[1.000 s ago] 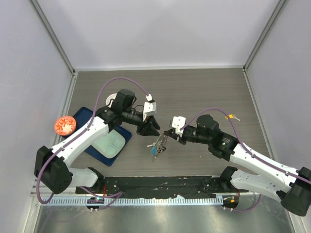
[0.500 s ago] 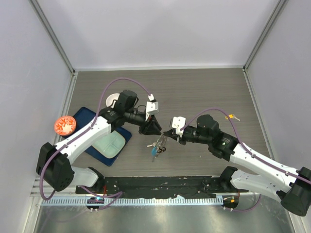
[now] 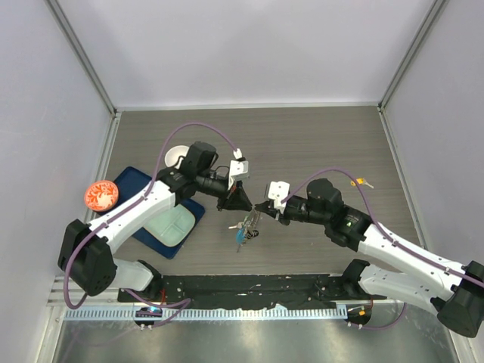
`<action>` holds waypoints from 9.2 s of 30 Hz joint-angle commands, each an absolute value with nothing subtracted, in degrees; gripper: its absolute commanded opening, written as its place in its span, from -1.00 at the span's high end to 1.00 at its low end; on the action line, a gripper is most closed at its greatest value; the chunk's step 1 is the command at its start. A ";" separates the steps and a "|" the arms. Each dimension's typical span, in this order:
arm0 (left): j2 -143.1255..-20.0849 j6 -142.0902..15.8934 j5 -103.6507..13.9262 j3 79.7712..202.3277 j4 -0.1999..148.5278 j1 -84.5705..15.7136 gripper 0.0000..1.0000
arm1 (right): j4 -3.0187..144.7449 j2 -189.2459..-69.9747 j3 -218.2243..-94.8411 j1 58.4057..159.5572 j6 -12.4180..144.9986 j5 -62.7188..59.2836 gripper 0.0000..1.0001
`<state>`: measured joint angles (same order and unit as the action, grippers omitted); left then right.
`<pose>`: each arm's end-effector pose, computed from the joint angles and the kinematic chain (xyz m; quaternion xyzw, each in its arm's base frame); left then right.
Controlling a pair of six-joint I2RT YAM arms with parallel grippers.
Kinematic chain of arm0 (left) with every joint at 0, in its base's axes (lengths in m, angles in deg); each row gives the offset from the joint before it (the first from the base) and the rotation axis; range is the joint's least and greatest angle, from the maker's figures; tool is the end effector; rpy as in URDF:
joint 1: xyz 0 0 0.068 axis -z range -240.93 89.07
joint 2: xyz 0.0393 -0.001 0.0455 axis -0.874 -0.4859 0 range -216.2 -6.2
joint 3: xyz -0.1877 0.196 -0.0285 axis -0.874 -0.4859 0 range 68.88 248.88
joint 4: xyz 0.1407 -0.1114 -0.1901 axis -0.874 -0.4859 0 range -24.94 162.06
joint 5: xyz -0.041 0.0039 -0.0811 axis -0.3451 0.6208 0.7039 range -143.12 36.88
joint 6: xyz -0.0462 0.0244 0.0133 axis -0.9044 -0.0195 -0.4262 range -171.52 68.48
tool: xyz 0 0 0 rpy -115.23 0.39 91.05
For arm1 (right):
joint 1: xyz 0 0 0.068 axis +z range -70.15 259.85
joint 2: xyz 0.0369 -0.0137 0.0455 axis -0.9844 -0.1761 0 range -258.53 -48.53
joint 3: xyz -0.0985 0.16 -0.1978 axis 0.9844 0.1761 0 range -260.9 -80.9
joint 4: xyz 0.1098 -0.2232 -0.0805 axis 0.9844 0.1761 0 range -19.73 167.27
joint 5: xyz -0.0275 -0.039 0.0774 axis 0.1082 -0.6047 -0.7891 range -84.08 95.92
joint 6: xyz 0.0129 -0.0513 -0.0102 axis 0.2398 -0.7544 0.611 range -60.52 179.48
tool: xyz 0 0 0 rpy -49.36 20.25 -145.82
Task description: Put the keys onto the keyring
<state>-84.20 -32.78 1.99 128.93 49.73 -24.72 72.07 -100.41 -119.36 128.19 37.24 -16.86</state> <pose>0.2156 -0.1942 0.2924 0.5437 0.6240 -0.4715 0.3046 0.1309 0.1677 0.2947 -0.5478 0.5665 0.2873 0.5445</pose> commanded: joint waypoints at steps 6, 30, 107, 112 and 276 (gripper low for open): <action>-82.05 -33.84 1.90 128.12 51.30 -24.45 1.00 | 64.91 -97.13 -119.04 128.46 39.17 -14.73 0.98; -67.73 -67.16 -6.19 113.62 93.85 -24.54 1.00 | 62.97 -96.43 -116.41 128.46 40.67 -15.79 0.99; -83.45 -25.77 3.04 132.07 43.14 -24.37 0.28 | 62.01 -96.78 -116.41 128.46 39.17 -16.05 0.99; -83.72 -25.85 1.46 132.16 44.55 -23.40 0.25 | 61.92 -97.22 -116.49 128.46 39.35 -16.75 0.98; -10.68 -66.02 -81.87 101.49 55.54 -35.35 -1.00 | 96.37 -52.13 -122.21 108.59 72.22 47.50 -0.99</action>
